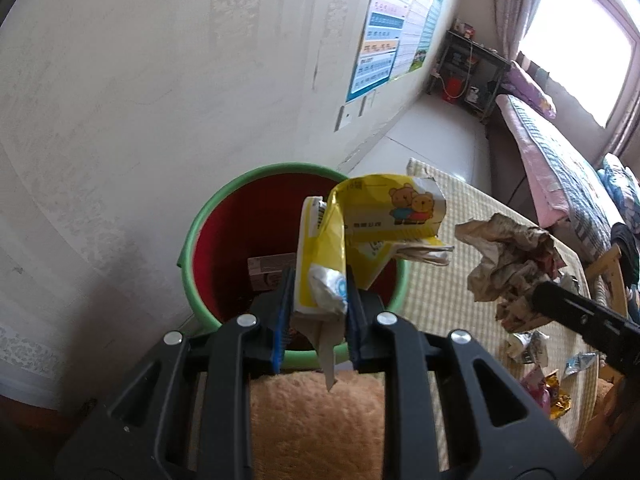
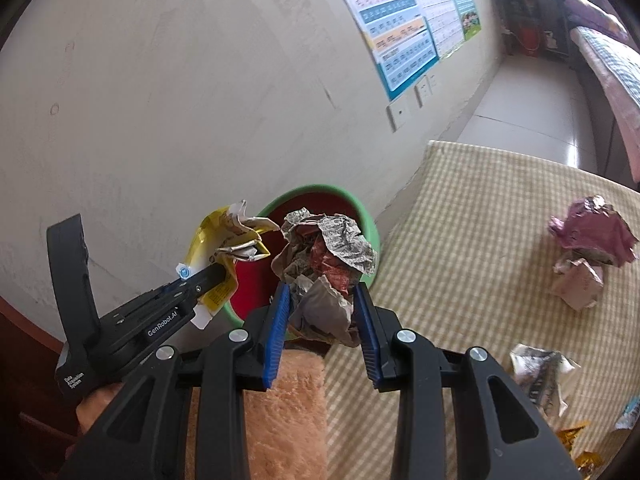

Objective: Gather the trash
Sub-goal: 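Carry the yellow wrapper and crumpled paper over the green-rimmed bin with both tools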

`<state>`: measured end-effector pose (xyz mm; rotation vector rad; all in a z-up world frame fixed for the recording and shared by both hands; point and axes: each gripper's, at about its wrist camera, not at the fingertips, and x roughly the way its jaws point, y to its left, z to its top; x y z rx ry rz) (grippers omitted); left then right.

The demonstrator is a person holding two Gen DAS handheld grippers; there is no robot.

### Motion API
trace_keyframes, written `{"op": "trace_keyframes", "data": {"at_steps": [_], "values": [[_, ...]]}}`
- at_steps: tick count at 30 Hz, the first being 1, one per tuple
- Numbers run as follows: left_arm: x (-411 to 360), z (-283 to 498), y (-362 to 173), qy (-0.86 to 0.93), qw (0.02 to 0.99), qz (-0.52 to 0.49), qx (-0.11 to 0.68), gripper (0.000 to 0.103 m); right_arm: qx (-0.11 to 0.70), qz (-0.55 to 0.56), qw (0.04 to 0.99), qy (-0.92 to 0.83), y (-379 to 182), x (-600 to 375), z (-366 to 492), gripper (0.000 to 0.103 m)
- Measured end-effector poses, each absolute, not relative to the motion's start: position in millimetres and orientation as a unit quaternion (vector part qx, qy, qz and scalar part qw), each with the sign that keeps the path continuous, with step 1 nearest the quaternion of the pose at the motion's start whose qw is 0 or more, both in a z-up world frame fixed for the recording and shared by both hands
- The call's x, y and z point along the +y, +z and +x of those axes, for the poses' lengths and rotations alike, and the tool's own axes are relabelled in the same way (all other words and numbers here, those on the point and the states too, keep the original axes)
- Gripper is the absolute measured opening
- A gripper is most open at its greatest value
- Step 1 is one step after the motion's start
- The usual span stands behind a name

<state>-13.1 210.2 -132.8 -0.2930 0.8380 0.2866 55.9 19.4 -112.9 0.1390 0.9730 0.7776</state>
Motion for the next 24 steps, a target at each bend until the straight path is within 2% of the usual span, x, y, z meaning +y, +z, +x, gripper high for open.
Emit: {"op": "trace_keyframes", "data": {"at_steps": [24], "values": [[250, 28, -152, 0.174, 0.879, -0.133, 0.425, 0.023, 0.474, 0.045, 0.793, 0.379, -126, 80, 105, 0.034]]}}
